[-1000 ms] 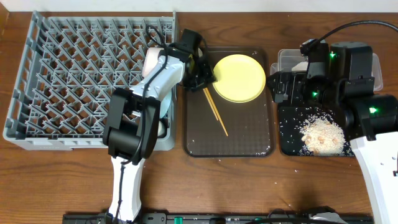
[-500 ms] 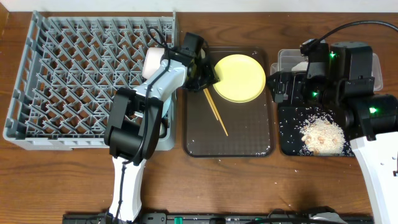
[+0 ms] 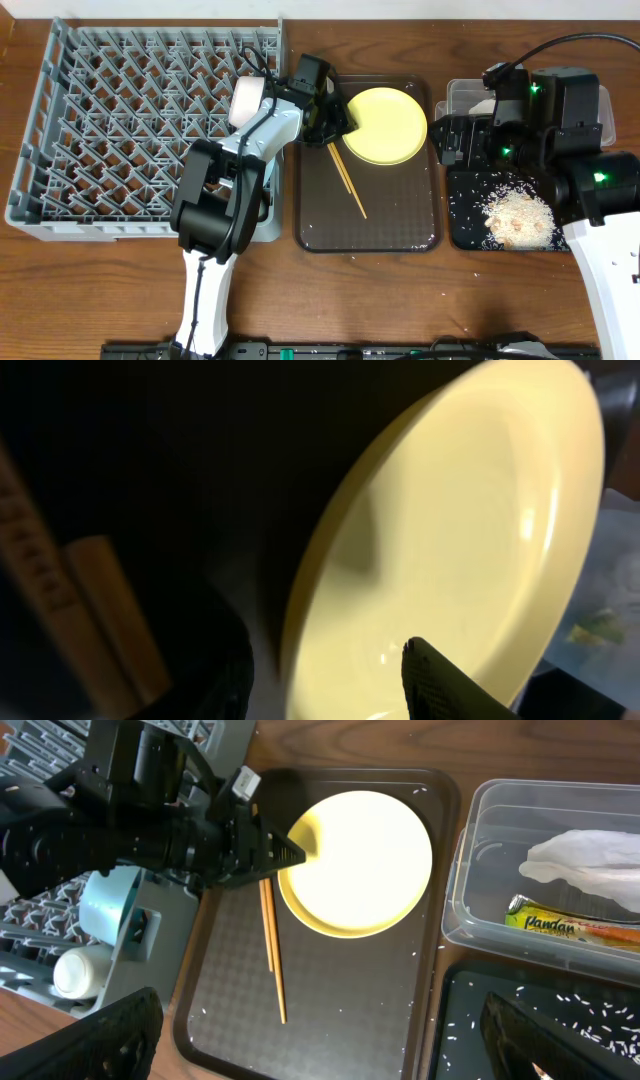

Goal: Sort waste into correct bins and load items into the dishwasher
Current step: 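Grasp the yellow plate rim with the left gripper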

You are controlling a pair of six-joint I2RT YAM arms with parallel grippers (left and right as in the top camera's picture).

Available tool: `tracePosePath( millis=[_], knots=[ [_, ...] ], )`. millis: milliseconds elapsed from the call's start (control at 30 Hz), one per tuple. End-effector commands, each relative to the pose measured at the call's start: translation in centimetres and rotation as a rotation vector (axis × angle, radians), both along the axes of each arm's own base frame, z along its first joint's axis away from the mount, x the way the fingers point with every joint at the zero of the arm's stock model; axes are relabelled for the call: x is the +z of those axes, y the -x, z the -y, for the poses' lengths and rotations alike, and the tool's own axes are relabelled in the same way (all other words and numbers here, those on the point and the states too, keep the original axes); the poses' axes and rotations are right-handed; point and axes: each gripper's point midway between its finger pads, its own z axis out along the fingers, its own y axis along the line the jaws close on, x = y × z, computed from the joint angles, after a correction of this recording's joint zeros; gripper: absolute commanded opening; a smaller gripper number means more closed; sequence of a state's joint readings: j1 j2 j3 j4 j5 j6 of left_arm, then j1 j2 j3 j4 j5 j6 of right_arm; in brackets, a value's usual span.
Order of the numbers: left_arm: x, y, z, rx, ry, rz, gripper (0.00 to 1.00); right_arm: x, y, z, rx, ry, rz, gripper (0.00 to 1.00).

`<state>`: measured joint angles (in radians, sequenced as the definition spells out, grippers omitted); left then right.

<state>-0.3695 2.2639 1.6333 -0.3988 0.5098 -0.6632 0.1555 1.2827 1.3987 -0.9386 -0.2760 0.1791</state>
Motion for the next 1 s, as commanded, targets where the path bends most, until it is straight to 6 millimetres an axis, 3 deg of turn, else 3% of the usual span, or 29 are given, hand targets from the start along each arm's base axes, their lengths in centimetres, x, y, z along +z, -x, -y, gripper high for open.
tracePosePath(
  millis=[0, 567, 767, 833, 967],
  knots=[
    [-4.6, 1.7, -0.4, 0.022, -0.027, -0.122, 0.53, 0.2, -0.1, 0.1, -0.01, -0.005, 0.002, 0.99],
    [-7.7, 3.4, -0.9, 0.06, -0.037, -0.232, 0.52, 0.2, -0.1, 0.1, -0.01, -0.005, 0.002, 0.99],
    [-8.8, 4.1, -1.2, 0.091, -0.042, -0.264, 0.44, 0.2, -0.1, 0.1, -0.01, -0.005, 0.002, 0.99],
    [-9.1, 4.2, -1.2, 0.094, -0.043, -0.269, 0.38, 0.2, -0.1, 0.1, -0.01, -0.005, 0.002, 0.99],
    [-9.1, 4.1, -1.2, 0.093, -0.042, -0.265, 0.08, 0.2, -0.1, 0.1, -0.01, -0.005, 0.002, 0.99]
  ],
)
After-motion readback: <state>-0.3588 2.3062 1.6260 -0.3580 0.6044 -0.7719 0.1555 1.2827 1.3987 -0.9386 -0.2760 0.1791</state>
